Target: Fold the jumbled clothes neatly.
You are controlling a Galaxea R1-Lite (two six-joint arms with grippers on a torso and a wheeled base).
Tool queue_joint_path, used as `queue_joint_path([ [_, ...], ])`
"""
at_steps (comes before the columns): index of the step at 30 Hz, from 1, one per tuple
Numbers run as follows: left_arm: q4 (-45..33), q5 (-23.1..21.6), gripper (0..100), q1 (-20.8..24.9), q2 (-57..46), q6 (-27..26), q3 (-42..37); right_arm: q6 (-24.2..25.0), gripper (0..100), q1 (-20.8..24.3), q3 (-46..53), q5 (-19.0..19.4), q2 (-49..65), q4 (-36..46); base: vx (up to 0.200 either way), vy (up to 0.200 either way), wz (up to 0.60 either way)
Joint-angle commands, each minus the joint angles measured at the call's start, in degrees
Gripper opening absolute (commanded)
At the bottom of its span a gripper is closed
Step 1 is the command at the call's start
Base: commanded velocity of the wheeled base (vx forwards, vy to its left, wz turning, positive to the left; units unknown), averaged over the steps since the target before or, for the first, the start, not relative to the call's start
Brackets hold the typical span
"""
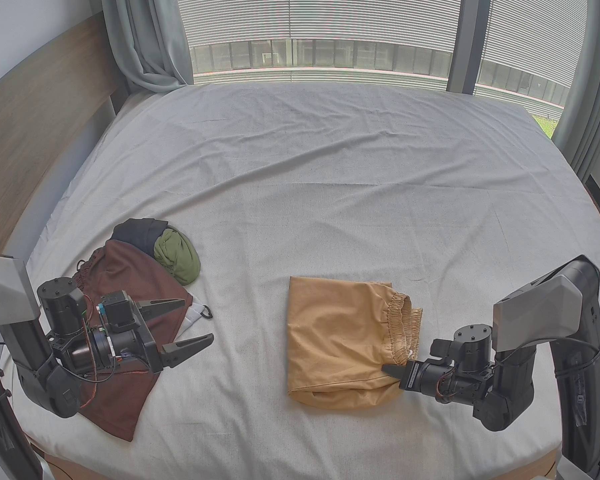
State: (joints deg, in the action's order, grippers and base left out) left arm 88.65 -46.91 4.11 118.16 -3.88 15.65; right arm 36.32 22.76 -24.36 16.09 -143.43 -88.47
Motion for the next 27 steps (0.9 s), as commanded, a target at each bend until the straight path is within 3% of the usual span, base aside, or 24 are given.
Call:
queue_joint_path([
  [1,0.0,0.0,100,0.0,0.0,0.0,0.0,0.0,0,0.1,0.0,0.0,0.1,0.0,0.000,0.000,0.00],
  [10,0.0,0.0,100,0.0,0.0,0.0,0.2,0.0,0,0.2,-0.2,0.1,0.3,-0.3,0.000,0.000,0.00],
  [21,0.0,0.0,100,-0.2,-0.2,0.2,0.0,0.2,0,5.4,0.2,0.5,10.5,0.0,0.000,0.000,0.00],
  [27,0.0,0.0,100,-0.4,0.0,0.2,-0.1,0.1,0,5.0,0.2,1.1,14.8,0.1,0.000,0.000,0.00],
])
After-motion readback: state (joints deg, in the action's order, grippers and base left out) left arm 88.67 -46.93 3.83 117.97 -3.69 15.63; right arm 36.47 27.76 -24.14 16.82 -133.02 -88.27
